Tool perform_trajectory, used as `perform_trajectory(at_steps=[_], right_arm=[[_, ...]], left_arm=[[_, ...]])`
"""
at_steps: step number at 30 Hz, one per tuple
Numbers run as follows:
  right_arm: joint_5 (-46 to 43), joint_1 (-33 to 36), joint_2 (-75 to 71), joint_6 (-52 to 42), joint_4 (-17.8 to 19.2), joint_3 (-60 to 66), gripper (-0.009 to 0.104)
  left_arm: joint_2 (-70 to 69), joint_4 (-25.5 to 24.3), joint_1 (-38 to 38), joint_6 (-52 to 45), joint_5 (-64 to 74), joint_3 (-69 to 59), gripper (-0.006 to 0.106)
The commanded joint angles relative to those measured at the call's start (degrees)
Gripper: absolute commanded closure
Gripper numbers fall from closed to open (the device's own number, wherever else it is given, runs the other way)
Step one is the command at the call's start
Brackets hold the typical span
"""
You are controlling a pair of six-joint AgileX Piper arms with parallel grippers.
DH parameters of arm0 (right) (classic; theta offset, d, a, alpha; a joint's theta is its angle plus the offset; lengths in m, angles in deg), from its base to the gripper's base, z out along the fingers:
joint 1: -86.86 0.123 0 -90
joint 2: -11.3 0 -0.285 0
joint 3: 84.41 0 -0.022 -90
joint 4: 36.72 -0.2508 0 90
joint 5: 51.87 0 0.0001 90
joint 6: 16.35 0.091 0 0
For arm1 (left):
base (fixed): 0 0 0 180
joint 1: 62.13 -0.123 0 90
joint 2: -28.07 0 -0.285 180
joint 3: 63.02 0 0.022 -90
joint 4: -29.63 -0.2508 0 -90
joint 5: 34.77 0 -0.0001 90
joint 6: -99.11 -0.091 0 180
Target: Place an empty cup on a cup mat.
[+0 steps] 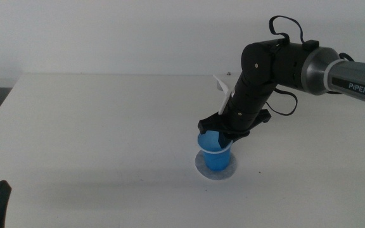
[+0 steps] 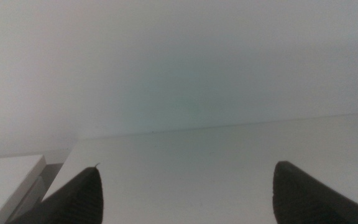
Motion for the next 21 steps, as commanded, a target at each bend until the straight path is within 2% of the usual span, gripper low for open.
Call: perform_trajectory(at_steps=[1, 5, 9, 10, 13, 16, 21], right_arm=[[-0.21, 0.18, -0.27, 0.19, 0.99, 0.05, 0.095], [0.83, 0.18, -0.64, 0.19, 1.20, -0.34, 0.081], [1.54, 0.18, -2.48, -1.36, 1.20, -0.34, 0.051], [1.96, 0.18, -4.51, -2.47, 1.20, -0.34, 0.038], [1.96, -0.33, -9.52, -3.93, 1.45, -0.60, 0.024], [2.24, -2.42, -16.41, -4.05, 1.85, -1.38, 0.016], [2.34, -9.90, -28.64, -3.92, 1.85, -1.00, 0.015]], left_arm=[[-0.21, -0.01, 0.10, 0.16, -0.31, 0.02, 0.007], [-0.21, -0.01, 0.10, 0.16, -0.31, 0.02, 0.007], [-0.21, -0.01, 0.10, 0.16, -0.31, 0.02, 0.007], [-0.21, -0.01, 0.10, 0.16, -0.31, 0.02, 0.007], [-0.21, -0.01, 0.10, 0.16, -0.31, 0.02, 0.007], [-0.21, -0.01, 0.10, 0.16, -0.31, 0.02, 0.007], [-0.21, -0.01, 0.10, 0.16, -0.31, 0.02, 0.007]])
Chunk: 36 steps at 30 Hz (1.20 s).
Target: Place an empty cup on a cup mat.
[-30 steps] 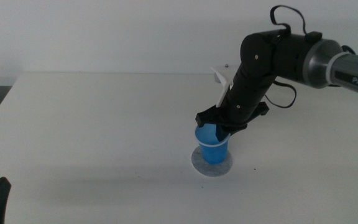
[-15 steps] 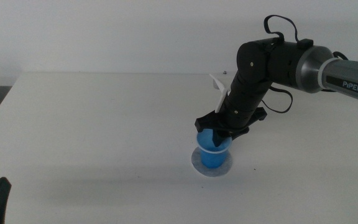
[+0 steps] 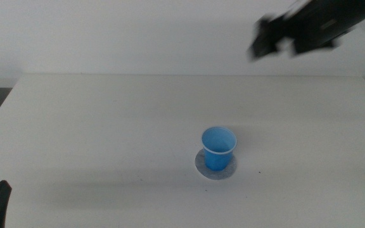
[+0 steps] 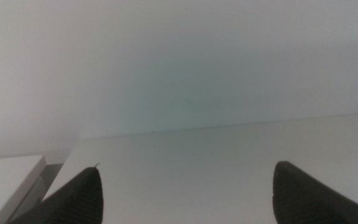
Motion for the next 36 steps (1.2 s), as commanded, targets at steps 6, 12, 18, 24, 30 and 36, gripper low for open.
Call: perform_trajectory(at_steps=[6, 12, 18, 24, 30, 36], right_arm=[[-1.58, -11.56, -18.53, -0.64, 0.74, 6.96, 0.015], [-4.97, -14.64, -32.37, 2.19, 5.61, 17.98, 0.015], [-17.33, -15.19, -48.47, 3.44, 5.82, 37.15, 0.015], [-34.62, -15.43, -64.60, 2.30, 8.01, 60.94, 0.002], [-40.95, -15.62, -70.23, 3.86, 8.67, 72.03, 0.002], [-53.68, -15.62, -72.29, 3.86, 9.95, 82.26, 0.002]], left_arm=[[-0.21, -0.01, 0.10, 0.16, -0.31, 0.02, 0.007], [-0.21, -0.01, 0.10, 0.16, -0.31, 0.02, 0.007], [-0.21, -0.01, 0.10, 0.16, -0.31, 0.02, 0.007], [-0.21, -0.01, 0.10, 0.16, -0.31, 0.02, 0.007], [-0.21, -0.01, 0.10, 0.16, -0.31, 0.02, 0.007], [-0.21, -0.01, 0.10, 0.16, -0.31, 0.02, 0.007]])
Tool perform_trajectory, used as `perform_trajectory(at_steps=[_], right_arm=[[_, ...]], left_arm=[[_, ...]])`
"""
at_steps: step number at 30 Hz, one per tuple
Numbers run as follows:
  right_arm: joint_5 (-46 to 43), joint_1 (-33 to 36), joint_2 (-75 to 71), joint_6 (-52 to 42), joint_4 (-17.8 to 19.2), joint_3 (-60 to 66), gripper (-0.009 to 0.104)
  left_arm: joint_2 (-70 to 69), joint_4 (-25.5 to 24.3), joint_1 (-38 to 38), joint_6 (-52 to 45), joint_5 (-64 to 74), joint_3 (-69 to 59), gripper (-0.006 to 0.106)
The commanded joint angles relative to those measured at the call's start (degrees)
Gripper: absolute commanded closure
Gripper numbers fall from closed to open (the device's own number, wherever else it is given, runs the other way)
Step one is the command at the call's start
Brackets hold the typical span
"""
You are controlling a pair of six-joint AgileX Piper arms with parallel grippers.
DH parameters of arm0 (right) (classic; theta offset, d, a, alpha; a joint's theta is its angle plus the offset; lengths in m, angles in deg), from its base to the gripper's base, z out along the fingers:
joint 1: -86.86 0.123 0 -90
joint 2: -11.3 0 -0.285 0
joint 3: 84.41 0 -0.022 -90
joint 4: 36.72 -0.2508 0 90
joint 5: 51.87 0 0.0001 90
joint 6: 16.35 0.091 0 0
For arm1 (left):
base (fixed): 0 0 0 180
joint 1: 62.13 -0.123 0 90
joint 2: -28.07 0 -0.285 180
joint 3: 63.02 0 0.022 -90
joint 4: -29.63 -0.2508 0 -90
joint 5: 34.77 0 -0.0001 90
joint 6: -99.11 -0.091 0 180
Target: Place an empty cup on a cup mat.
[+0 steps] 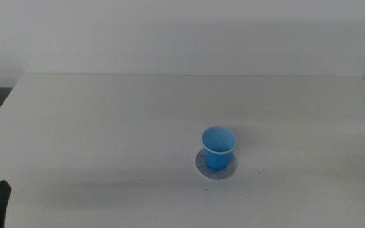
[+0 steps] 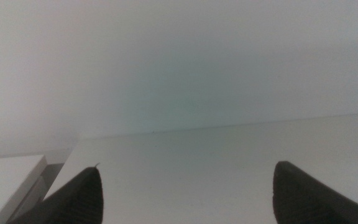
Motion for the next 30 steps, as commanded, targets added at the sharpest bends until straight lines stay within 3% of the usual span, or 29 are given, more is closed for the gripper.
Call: perform_trajectory(at_steps=[1, 4, 12, 15, 17, 20, 30], right_arm=[[-6.89, -0.33, -0.87, 0.01, 0.77, 3.98, 0.002], [-10.96, -0.33, -2.08, 0.01, 0.77, 8.85, 0.002], [-10.67, -0.33, -11.29, 0.01, 0.99, 14.80, 0.002], [-9.45, -0.33, -15.97, 0.01, 1.20, 14.80, 0.002], [-2.63, -0.33, -20.25, 0.01, 1.34, 14.80, 0.002], [0.03, -0.33, -22.27, 0.01, 1.99, 14.80, 0.002], [-0.09, -0.33, -22.27, 0.01, 2.48, 14.80, 0.002]], left_arm=[[-0.21, -0.01, 0.10, 0.16, -0.31, 0.02, 0.007], [-0.21, -0.01, 0.10, 0.16, -0.31, 0.02, 0.007], [-0.21, -0.01, 0.10, 0.16, -0.31, 0.02, 0.007], [-0.21, -0.01, 0.10, 0.16, -0.31, 0.02, 0.007], [-0.21, -0.01, 0.10, 0.16, -0.31, 0.02, 0.007], [-0.21, -0.01, 0.10, 0.16, -0.31, 0.02, 0.007], [-0.21, -0.01, 0.10, 0.16, -0.31, 0.02, 0.007]])
